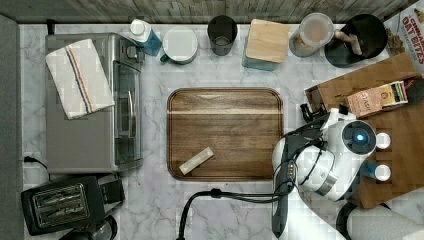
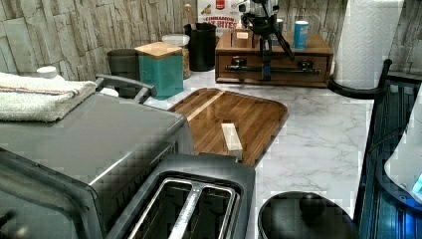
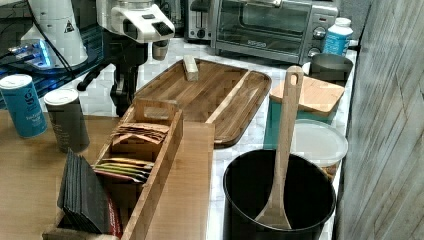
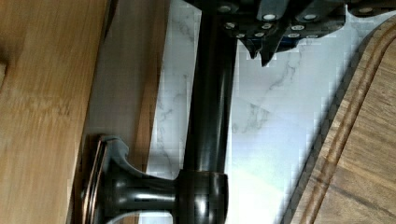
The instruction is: Close the drawer.
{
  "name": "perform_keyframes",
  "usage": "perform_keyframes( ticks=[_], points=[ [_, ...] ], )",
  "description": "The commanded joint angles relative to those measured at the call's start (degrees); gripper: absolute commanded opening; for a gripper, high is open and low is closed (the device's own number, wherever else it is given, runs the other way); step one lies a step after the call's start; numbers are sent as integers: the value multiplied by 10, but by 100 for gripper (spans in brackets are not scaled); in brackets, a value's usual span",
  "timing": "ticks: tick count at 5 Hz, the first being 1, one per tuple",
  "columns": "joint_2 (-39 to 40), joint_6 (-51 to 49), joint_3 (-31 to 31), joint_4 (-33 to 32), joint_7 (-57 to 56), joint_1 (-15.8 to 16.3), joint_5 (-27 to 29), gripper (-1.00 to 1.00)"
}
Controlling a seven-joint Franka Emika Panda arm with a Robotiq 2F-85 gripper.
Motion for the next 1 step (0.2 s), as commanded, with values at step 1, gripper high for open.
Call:
perform_keyframes(
  ticks=[1],
  points=[
    [1,92,-52,120,6,-44,-17,-100]
  ],
)
